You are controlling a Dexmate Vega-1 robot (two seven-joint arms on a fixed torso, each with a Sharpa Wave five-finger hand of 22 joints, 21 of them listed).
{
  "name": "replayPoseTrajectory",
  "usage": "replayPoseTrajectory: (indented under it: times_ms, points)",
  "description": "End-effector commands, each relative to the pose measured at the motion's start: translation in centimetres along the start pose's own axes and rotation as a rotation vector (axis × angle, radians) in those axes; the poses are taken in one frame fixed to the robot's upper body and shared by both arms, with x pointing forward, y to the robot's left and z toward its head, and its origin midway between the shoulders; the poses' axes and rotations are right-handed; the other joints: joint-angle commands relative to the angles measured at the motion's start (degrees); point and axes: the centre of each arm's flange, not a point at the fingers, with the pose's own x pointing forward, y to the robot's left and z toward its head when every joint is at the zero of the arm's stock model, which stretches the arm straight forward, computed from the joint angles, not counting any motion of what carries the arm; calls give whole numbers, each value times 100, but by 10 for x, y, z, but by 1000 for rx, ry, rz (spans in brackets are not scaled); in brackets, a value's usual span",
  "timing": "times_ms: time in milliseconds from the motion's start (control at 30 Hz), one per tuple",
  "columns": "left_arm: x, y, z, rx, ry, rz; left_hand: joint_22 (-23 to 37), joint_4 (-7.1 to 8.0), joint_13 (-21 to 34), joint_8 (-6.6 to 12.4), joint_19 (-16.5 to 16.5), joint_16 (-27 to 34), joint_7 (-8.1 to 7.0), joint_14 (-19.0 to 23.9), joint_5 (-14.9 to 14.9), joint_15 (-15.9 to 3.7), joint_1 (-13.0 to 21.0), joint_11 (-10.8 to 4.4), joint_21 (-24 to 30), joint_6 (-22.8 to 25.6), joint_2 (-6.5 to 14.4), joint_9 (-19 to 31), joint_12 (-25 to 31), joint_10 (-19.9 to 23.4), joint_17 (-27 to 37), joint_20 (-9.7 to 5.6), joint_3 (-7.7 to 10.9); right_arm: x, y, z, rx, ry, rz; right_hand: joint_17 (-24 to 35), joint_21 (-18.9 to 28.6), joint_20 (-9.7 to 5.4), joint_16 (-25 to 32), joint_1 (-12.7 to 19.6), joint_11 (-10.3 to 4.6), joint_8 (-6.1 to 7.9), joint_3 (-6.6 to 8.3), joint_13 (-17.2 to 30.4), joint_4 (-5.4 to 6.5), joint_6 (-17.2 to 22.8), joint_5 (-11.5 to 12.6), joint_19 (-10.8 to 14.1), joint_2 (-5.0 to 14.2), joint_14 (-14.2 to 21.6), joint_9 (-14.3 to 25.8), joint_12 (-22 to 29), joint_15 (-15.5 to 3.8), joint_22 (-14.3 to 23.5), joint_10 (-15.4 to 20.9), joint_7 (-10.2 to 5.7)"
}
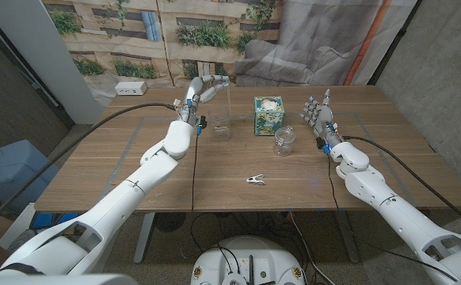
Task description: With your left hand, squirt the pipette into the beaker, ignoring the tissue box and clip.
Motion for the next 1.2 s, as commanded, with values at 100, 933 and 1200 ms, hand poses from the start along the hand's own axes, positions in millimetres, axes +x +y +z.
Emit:
replayPoseTrajectory:
  times_ms: [100,933,1200]
  points:
    - [-2,-8,-11,2,20,-12,19,-16,18,9,-4,-5,-17,-24,-13,-723,-47,-16,-2,-29,10,9,40,-19,15,-20,41,0,0,0,0,0,0,25,33,-1,32,1,6,38,-44,16,-5,10,30,20,333,-39,9,22,-480,31,24,-51]
    - [-5,7,-30,-1,56,30,19,-23,17,10,4,3,-18,-12,-15,-728,-34,-16,2,-34,3,8,43,-27,19,-31,36,0,0,0,0,0,0,25,35,-5,33,1,7,38,-44,13,-5,10,30,24,335,-39,9,6,-483,31,-11,-51]
    - [-5,10,-34,4,61,30,19,-25,17,17,7,-1,-14,-15,-14,-733,-31,-16,3,-17,1,8,43,-31,17,-33,38,0,0,0,0,0,0,25,33,-5,34,1,4,38,-44,14,-5,9,30,20,335,-37,9,13,-483,31,5,-52]
